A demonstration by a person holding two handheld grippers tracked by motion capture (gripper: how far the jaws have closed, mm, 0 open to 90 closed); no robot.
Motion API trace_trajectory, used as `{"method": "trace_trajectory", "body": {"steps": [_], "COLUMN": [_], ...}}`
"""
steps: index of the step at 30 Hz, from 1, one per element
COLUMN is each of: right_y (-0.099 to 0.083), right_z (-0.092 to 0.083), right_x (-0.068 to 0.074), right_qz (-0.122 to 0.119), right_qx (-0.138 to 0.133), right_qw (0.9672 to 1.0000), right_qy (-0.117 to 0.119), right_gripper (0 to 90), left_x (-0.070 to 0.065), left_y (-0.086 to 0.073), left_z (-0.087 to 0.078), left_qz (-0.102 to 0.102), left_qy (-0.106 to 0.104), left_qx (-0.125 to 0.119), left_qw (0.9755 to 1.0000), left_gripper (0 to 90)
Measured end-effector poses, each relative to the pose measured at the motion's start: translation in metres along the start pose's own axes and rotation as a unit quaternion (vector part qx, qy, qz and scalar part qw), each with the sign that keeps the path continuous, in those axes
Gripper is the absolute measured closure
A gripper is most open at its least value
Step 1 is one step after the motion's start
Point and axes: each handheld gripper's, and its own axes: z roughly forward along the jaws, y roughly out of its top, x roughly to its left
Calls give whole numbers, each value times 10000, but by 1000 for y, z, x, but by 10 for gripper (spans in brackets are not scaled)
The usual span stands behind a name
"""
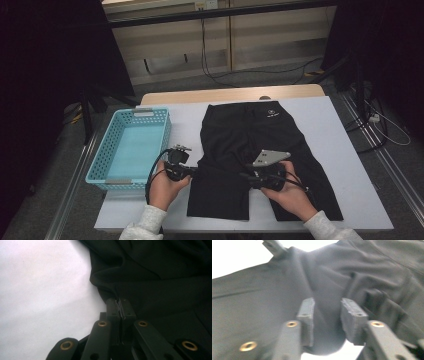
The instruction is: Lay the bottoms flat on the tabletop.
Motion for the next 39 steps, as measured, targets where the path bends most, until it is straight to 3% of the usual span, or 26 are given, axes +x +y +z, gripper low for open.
{"method": "trace_trajectory", "body": {"steps": [4,7,9,10,13,16,18,22,24,33,39], "right_y": [4,5,3,2,0,-1,0,-1,-1,-7,-13], "right_z": [11,21,28,32,42,48,49,46,45,28,17], "right_x": [17,32,40,43,51,56,57,53,50,39,35], "right_qz": [-163,-366,-360,-418,-469,-663,-652,-636,-612,-497,-459], "right_qx": [23,123,151,207,295,331,334,345,382,650,708], "right_qw": [9989,9968,9950,9938,9920,9916,9918,9911,9904,9865,9863], "right_qy": [433,702,918,1010,1133,1064,1051,1116,1177,1417,1418], "right_gripper": [525,486,449,438,393,389,463,741,864,891,890], "left_x": [2,5,7,7,8,8,8,9,10,13,17], "left_y": [1,2,4,4,4,6,7,9,11,16,24], "left_z": [-2,-3,-2,-1,-1,-1,-2,-4,-5,1,15], "left_qz": [6,37,123,177,316,337,412,405,377,236,103], "left_qy": [74,114,165,204,251,344,403,444,427,461,461], "left_qx": [-203,-476,-673,-693,-777,-949,-992,-1178,-1172,-1163,-1108], "left_qw": [9998,9988,9975,9972,9962,9943,9934,9912,9915,9919,9927], "left_gripper": [804,608,448,433,358,283,264,260,260,263,297]}}
